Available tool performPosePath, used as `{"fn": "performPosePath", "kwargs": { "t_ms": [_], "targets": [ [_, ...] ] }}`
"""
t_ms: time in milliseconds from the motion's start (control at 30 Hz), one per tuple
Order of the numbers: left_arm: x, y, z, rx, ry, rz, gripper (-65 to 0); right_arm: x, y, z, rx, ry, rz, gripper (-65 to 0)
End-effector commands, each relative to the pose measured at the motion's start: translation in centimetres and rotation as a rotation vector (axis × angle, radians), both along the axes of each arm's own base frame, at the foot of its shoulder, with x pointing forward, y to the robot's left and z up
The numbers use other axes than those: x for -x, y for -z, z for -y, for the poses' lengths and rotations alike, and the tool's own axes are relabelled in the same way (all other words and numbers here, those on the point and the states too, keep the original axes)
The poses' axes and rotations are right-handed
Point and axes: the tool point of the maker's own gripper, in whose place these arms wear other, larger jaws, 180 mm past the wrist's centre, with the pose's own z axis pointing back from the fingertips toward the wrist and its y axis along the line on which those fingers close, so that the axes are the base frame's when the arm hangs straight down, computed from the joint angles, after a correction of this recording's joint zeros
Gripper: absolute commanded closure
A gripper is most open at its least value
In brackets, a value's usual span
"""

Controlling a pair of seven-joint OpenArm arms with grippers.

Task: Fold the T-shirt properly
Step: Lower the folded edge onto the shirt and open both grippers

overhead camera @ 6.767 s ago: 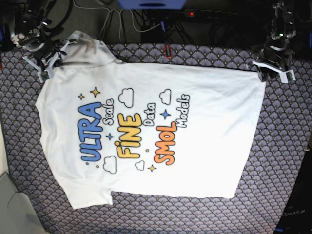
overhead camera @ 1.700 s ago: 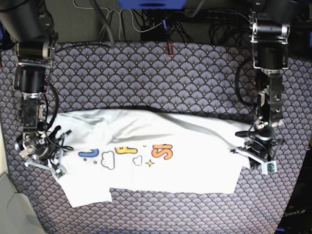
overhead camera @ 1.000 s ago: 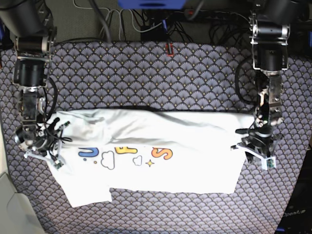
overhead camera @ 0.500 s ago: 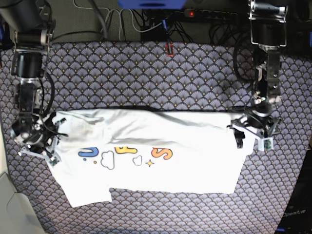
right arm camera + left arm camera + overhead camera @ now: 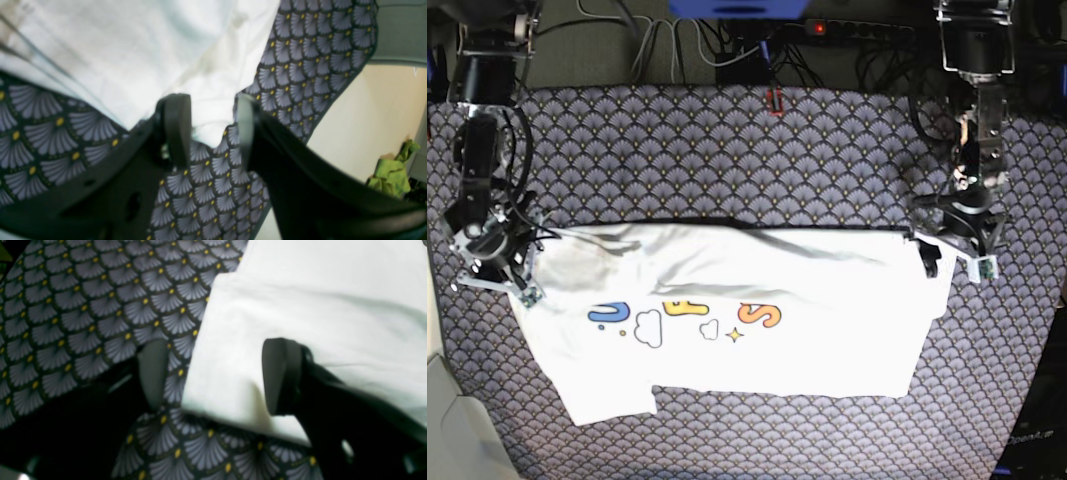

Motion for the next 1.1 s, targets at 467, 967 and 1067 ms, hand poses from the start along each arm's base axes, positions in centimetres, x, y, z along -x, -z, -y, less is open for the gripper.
{"fn": "performPosePath", "kwargs": {
  "t_ms": [467, 967, 1067],
  "targets": [
    [1.3, 0.9, 0.9, 0.018, -0.009, -0.002, -42.9, 0.1, -1.6, 1.4, 0.016, 0.028, 0.051, -24.6],
    [2.2, 3.3, 0.4, 0.032, -0.029, -0.065, -42.5, 0.5, -2.0, 3.2, 0.008, 0.085, 0.069, -24.8],
    [2.3, 3.4, 0.4, 0.033, -0.028, -0.068, -36.6, 0.6, -2.0, 3.4, 0.008, 0.09, 0.068, -24.8]
  ]
}}
